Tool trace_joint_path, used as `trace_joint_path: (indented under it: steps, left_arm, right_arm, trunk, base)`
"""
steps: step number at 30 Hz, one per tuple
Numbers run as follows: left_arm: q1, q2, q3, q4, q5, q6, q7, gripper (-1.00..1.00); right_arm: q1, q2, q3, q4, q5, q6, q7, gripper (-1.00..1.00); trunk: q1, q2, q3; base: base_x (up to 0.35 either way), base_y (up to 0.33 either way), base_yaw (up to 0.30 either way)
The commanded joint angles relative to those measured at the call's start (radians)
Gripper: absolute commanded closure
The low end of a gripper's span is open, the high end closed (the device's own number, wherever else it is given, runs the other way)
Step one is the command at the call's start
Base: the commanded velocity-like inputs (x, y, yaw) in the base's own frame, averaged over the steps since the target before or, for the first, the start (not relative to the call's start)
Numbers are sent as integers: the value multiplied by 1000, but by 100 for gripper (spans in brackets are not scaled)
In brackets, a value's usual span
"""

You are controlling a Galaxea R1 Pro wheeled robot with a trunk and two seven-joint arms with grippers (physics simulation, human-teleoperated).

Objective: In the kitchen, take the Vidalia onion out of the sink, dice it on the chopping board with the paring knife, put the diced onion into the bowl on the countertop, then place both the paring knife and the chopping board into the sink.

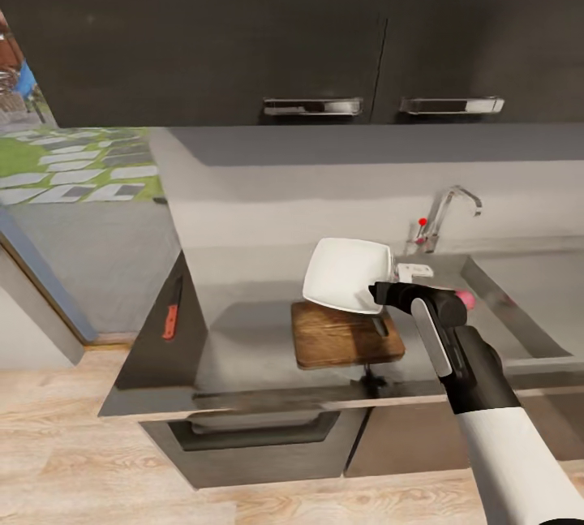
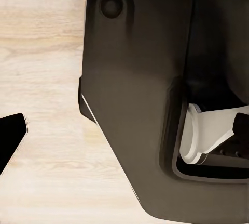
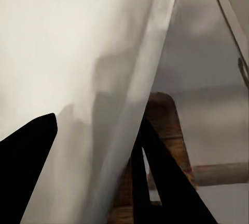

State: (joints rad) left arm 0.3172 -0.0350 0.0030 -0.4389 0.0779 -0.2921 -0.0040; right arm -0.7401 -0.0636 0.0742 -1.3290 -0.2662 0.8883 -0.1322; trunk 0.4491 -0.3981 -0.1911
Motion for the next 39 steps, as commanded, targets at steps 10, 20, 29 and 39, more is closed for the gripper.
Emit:
trace_joint_path:
  steps: [10,20,29,39]
  left_arm:
    - [0,0,0,-1,8,-1,-1,-100]
    - [0,0,0,-1,8,-1,-1,-100]
    - [0,0,0,-1,8,-1,-1,-100]
    - [0,0,0,-1,8,-1,-1,-100]
  right_arm:
    - [-1,5,3,-1,-11,3,-10,100]
    - [-1,5,4,-1,-11,3,-10,100]
    - [-1,5,5,2,-9,33,-10,100]
    - [-1,5,9,8,-71,97,17,100]
  trunk:
    - [1,-2,-2]
    - [1,-2,-2]
    - [1,-2,-2]
    - [1,-2,-2]
  base:
    - [186,194,181]
    - [43,32,248]
    - [0,0,124]
    - [0,0,1]
